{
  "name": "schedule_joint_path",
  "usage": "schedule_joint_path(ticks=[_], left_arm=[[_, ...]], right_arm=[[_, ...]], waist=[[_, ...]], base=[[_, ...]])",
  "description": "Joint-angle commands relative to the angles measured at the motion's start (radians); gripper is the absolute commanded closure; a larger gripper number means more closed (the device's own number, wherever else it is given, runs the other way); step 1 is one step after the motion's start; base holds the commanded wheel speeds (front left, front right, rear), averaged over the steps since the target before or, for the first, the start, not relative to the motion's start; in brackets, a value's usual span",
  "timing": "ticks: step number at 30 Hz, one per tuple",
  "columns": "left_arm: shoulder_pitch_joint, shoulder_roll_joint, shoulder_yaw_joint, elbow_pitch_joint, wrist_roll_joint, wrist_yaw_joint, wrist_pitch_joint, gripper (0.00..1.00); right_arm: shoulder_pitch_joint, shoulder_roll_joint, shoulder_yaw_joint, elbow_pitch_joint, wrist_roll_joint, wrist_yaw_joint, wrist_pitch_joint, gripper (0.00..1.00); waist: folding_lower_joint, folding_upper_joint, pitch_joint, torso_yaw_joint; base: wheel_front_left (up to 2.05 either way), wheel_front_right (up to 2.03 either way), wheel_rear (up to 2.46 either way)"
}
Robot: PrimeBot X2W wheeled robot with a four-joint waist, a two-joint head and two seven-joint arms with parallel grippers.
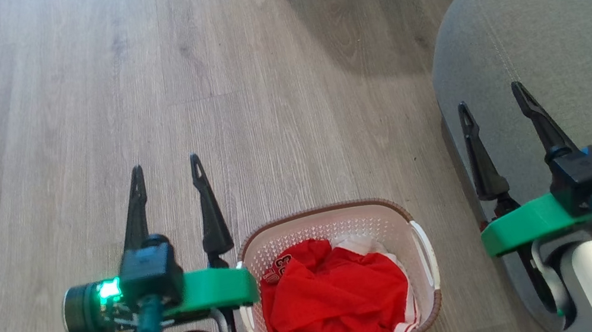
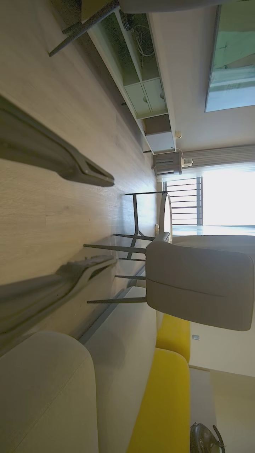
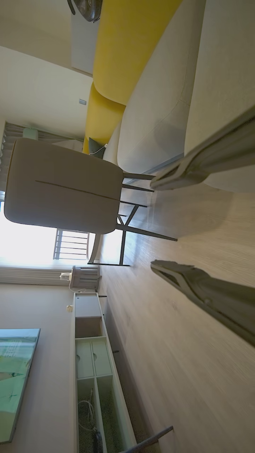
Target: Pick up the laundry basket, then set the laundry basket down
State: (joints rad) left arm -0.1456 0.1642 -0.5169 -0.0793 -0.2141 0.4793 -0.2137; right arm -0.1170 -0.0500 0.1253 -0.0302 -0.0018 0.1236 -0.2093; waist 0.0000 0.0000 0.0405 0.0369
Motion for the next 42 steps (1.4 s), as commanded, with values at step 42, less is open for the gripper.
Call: schedule_joint_path(ticks=[42], left_arm=[[0.073,-0.114,0.301,0.197,-0.058,-0.423,-0.048,0.0]], right_arm=[[-0.026,0.0,0.0,0.18,0.044,0.007,-0.052,0.0]], waist=[[0.0,0.0,-0.017,-0.015]], base=[[0.0,0.0,0.0]])
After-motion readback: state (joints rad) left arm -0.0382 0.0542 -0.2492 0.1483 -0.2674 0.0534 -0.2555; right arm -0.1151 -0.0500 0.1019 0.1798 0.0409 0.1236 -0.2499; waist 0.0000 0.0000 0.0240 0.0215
